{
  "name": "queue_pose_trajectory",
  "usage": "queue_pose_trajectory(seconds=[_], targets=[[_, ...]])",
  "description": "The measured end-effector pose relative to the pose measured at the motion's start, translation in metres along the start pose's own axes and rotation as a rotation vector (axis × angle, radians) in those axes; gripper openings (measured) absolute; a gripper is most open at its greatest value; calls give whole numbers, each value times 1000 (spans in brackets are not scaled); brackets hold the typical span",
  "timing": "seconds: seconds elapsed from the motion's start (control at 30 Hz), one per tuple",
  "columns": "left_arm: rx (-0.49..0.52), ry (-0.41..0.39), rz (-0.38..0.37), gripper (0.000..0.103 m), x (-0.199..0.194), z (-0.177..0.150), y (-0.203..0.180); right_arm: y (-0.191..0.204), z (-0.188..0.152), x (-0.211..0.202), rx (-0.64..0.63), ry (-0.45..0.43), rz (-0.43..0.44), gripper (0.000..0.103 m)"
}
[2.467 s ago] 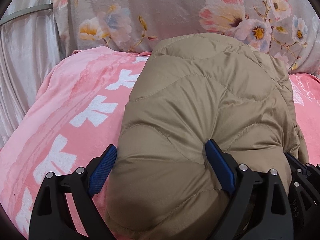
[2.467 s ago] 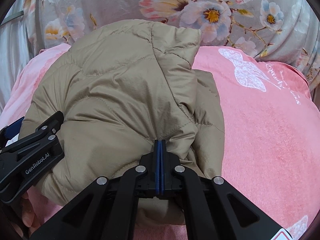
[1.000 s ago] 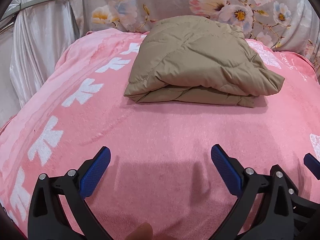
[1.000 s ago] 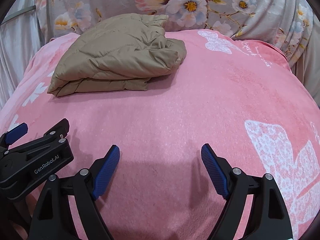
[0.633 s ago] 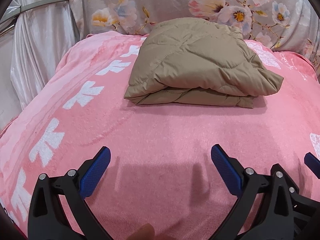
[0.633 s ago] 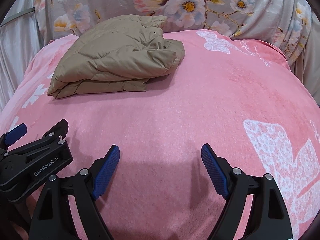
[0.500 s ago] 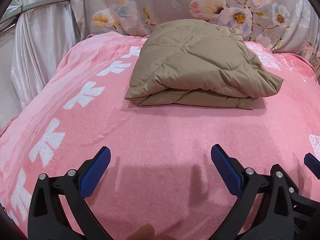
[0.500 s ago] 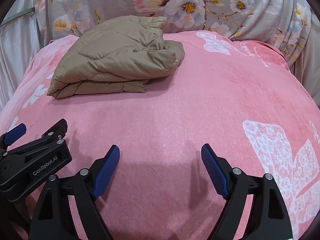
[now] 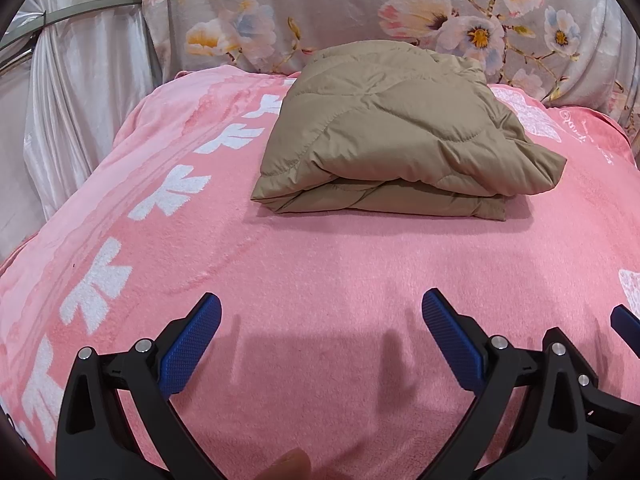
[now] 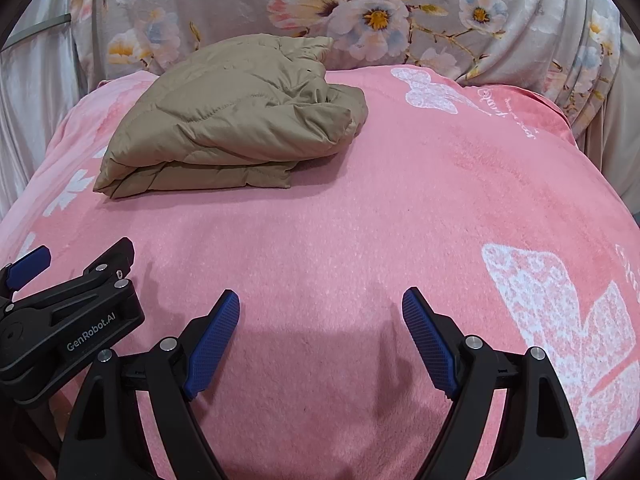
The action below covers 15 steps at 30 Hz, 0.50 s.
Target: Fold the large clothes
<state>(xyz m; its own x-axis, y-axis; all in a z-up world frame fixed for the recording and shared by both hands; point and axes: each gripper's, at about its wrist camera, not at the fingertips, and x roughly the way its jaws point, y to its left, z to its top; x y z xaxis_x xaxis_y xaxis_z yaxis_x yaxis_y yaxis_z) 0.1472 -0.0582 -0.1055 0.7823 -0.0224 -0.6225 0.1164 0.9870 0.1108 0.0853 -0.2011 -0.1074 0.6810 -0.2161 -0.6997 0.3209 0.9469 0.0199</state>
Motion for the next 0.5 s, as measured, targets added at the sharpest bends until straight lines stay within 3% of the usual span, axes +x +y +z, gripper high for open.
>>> queue_pose_trajectory(seconds=[0.5], targets=[[-3, -9, 6, 98, -3, 1, 1, -1, 1, 0, -1, -4, 0, 81]])
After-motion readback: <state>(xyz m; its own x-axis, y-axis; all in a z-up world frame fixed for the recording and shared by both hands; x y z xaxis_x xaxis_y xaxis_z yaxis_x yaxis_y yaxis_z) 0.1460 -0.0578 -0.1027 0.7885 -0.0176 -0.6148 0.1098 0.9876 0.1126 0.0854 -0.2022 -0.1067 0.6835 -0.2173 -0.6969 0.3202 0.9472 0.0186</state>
